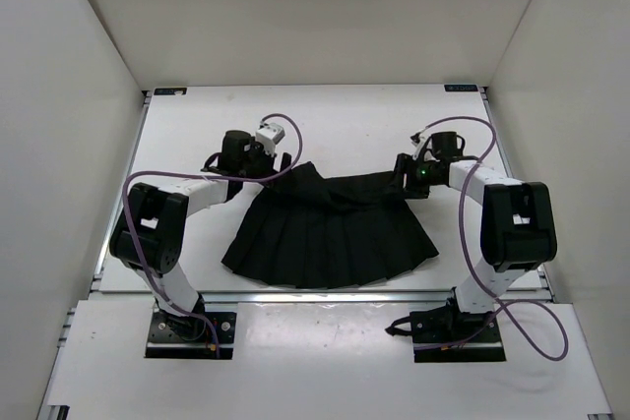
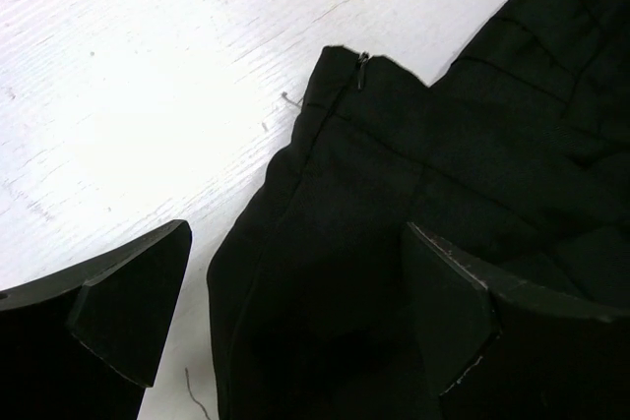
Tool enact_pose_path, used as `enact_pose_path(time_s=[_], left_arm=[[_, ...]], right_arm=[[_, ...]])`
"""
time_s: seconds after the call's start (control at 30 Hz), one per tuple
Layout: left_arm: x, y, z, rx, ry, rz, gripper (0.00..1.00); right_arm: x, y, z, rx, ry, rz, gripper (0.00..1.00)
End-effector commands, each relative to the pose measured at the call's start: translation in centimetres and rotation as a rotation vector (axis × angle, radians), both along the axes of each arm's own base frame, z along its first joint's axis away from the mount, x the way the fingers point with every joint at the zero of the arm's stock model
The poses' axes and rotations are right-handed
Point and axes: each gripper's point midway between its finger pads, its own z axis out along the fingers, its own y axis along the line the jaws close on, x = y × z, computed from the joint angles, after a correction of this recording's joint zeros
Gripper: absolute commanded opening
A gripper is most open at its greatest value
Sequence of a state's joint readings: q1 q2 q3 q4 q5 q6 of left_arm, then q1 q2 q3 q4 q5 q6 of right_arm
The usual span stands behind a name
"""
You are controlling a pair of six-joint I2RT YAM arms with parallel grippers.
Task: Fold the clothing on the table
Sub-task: Flatten the skirt out
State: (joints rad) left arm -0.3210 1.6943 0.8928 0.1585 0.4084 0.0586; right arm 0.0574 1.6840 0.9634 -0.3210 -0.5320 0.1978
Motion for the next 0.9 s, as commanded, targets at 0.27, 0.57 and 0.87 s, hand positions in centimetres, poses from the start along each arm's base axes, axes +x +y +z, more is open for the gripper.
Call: enact_pose_path(time_s=[0.27, 0.57, 0.87], left_arm=[[1.2, -2.5, 1.6, -0.074, -0.017, -0.038, 0.96], [1.2, -2.0, 2.5, -0.137, -0.013, -0.013, 0.94], [2.2, -0.9, 3.2, -0.209, 0.007, 0.089, 0.94]], right_arm=[[1.0, 0.7, -0.8, 0.000, 0.021, 0.028, 0.48], [4.5, 1.4, 3.3, 0.119, -0.063, 0.013, 0.00], [14.8, 1.9, 16.7, 0.701, -0.330, -0.137, 0.35]])
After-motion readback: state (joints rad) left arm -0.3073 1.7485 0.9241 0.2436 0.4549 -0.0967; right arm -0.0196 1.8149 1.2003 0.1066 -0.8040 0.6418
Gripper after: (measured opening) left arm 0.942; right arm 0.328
